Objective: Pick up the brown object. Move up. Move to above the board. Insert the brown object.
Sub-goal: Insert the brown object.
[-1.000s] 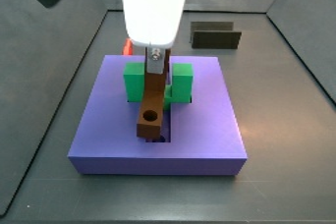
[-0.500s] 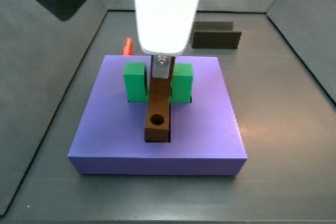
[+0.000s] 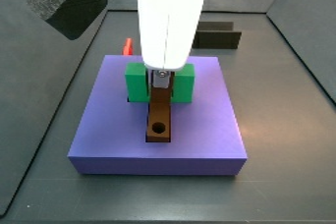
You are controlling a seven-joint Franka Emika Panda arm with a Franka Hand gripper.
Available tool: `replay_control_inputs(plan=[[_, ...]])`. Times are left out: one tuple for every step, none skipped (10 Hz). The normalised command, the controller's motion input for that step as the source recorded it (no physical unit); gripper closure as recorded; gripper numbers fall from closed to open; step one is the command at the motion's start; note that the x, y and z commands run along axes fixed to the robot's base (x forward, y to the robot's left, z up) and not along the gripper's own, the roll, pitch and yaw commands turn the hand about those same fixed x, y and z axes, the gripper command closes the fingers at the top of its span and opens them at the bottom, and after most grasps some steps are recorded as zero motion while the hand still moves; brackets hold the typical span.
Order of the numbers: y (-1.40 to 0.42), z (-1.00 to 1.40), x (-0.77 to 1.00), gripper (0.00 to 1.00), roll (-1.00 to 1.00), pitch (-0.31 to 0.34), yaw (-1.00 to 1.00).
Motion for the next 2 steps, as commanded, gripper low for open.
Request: replay_control_inputs(plan=[[0.0, 0.0, 0.0, 1.0, 0.01, 0.0, 0.0], [0.0, 0.0, 0.0, 1.0, 0.0, 0.0, 0.0]])
